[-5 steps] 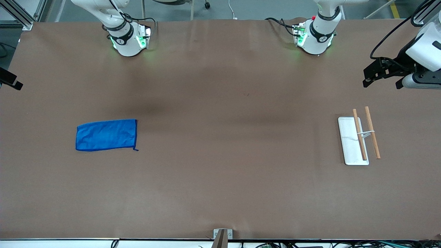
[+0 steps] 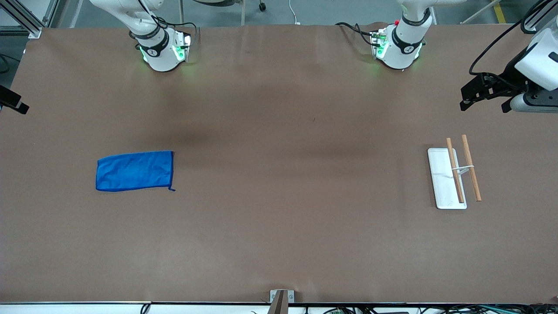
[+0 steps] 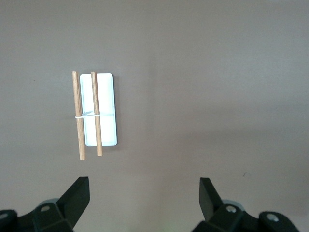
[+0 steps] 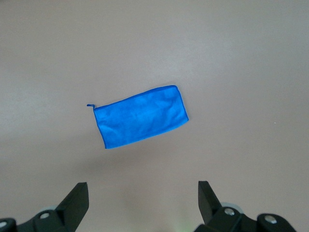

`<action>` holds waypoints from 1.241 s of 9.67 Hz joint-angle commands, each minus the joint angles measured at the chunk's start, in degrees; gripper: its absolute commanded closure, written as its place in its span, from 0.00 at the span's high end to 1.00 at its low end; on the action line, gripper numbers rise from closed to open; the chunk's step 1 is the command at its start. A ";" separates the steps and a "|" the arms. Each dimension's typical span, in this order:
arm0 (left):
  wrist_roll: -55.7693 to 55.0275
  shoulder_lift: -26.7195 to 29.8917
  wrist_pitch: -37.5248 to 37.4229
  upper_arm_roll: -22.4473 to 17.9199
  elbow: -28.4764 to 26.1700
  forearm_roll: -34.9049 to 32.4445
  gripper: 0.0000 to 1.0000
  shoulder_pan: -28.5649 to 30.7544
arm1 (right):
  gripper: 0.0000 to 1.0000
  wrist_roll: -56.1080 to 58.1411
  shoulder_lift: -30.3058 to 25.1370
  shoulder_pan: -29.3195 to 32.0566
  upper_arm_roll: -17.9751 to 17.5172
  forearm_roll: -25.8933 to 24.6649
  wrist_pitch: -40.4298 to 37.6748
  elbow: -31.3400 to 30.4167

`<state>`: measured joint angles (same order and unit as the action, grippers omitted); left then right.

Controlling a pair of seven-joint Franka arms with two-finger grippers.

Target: Right arm passes towel to left arm to hang

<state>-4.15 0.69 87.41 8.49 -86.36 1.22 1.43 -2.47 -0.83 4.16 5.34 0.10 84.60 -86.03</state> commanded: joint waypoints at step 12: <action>1.33 -0.51 0.13 0.30 -1.61 0.18 1.00 0.59 | 1.00 8.80 19.27 -2.58 0.11 -2.12 57.65 -37.00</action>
<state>-4.14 0.65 87.44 8.50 -86.39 1.22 1.54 5.66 17.99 1.07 5.74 -1.23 137.50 -119.70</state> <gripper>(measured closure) 0.000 0.000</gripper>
